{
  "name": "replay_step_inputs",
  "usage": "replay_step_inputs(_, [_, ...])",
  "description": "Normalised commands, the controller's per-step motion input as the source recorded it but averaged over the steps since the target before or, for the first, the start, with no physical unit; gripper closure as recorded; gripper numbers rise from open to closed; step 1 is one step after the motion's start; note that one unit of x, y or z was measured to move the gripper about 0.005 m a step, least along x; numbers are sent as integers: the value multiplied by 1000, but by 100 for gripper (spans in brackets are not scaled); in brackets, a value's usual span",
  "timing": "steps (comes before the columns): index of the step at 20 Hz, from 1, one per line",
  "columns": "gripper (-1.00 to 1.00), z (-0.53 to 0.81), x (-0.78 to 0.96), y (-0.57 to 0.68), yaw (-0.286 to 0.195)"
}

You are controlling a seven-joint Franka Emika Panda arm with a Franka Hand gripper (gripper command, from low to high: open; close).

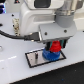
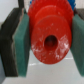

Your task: Insert the blue gear onto the right peg, followed by the red gear

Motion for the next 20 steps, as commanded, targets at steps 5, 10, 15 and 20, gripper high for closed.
replay_step_inputs(5, [100,-30,135,-42,0])
replay_step_inputs(10, [100,164,112,-52,0])
replay_step_inputs(15, [100,120,39,-2,0])
replay_step_inputs(20, [100,165,-6,-46,0])
